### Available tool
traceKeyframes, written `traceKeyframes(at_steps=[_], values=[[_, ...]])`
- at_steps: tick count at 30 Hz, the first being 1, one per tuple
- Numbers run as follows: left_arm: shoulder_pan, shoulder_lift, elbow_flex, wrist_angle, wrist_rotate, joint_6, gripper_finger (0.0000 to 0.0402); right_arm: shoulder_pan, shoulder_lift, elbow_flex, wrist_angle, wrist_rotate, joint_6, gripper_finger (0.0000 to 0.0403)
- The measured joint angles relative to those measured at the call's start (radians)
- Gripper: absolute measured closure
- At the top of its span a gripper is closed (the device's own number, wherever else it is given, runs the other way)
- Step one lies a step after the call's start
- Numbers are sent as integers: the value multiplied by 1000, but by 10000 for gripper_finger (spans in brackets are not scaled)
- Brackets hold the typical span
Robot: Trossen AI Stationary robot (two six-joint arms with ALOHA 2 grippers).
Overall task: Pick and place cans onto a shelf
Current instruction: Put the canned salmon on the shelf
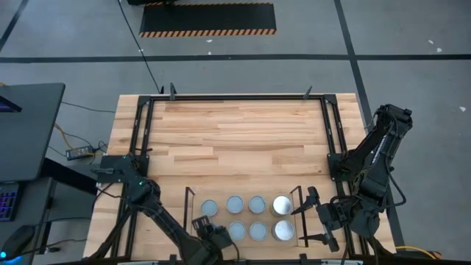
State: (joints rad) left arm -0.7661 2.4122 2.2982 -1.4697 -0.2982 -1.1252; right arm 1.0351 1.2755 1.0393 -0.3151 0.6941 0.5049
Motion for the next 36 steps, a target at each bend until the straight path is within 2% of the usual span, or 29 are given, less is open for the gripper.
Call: traceKeyframes(at_steps=[3, 8, 14, 21, 26, 31, 36], values=[[8, 3, 0, 25, 30, -37, 223, 0, 0, 0, 0, -13, 0, 55], [28, 3, 0, 18, 87, -74, 297, 0, 0, 0, -2, -14, 12, 55], [30, 3, 0, 20, 85, 20, 385, 0, 0, 0, -3, -17, 16, 55], [27, -11, 0, 16, 89, 189, 377, 0, 0, 0, -3, -17, 16, 55], [7, -17, 47, -31, 103, 460, 389, 0, 0, 0, -11, -17, 16, 55], [-20, -24, 57, -57, 197, 851, 389, 0, 0, 0, -16, -18, 17, 55], [-45, -28, 58, -72, 215, 1274, 389, 0, 0, 0, -24, -18, 3, 55]])
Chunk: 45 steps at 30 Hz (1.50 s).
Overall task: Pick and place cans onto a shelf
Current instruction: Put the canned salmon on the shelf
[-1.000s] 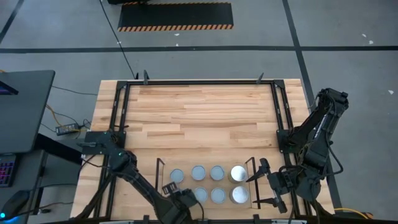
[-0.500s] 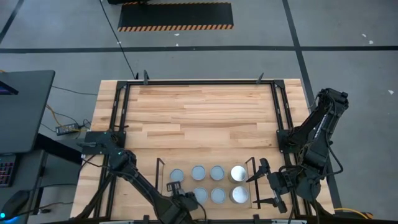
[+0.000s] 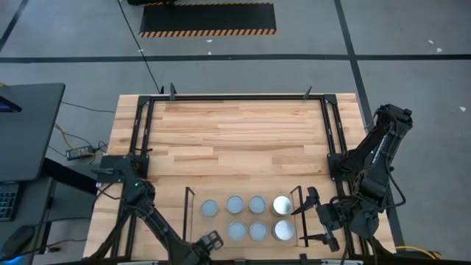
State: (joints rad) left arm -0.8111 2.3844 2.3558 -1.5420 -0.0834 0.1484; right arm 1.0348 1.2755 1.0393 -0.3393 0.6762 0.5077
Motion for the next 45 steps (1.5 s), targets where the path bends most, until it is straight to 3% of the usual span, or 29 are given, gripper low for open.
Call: traceKeyframes(at_steps=[9, 14, 21, 29, 34, 39, 45], values=[[30, 0, 0, 2, -101, 410, 389, -40, 0, 0, 24, 10, -38, 55], [36, 0, 0, 3, -12, 534, 389, -62, 0, 0, 33, 11, -24, 55], [35, -47, 0, 0, 31, 548, 389, -70, 0, 0, 34, 10, -14, 55], [104, -126, 1, 16, 43, 684, 389, -71, 0, 0, 35, 12, -13, 55], [161, -126, -4, 45, 163, 711, 389, -77, 0, 0, 53, 14, -12, 55], [193, -125, -5, 36, 175, 731, 389, -92, 0, 0, 58, 14, -12, 55], [215, -124, -42, -21, 268, 766, 389, -105, 0, 0, 58, 14, -12, 55]])
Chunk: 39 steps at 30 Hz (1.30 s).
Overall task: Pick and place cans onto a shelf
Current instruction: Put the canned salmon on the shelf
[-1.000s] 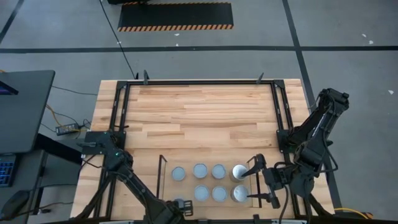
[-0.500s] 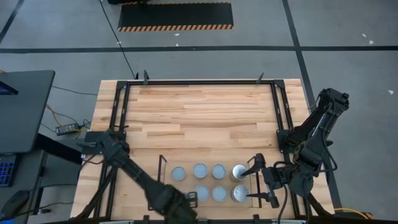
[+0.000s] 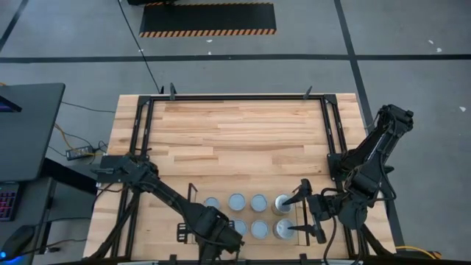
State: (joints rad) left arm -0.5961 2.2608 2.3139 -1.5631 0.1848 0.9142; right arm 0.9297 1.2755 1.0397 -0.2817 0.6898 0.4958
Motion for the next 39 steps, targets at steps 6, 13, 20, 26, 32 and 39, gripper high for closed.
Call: traceKeyframes(at_steps=[6, 13, 20, 26, 32, 39], values=[[5, 11, -62, 23, -4, 77, 389, -4, 0, 0, 3, 0, 1, 55], [37, 13, -97, 23, 0, 101, 389, -4, 0, 0, 4, 0, 3, 55], [82, 12, -97, 22, 82, 81, 389, -4, 0, 0, 5, 0, 10, 55], [97, 22, -96, 40, 82, 40, 389, -5, 0, 0, 5, 0, 4, 55], [77, 44, -97, 45, 84, 40, 388, -5, 0, 0, 4, 0, 1, 55], [59, 44, -97, 42, 83, 75, 388, -5, 0, 0, 4, 0, 6, 55]])
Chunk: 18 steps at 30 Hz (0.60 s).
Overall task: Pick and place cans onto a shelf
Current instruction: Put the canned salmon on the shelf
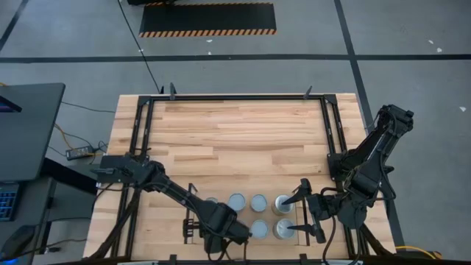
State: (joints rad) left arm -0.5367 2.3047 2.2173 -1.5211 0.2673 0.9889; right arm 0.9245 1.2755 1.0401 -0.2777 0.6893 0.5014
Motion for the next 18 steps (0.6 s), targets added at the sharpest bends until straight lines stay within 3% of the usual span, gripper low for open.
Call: traceKeyframes(at_steps=[18], values=[[-29, 0, 0, 14, -29, -35, 370, -14, 0, 0, 0, 0, -6, 55]])
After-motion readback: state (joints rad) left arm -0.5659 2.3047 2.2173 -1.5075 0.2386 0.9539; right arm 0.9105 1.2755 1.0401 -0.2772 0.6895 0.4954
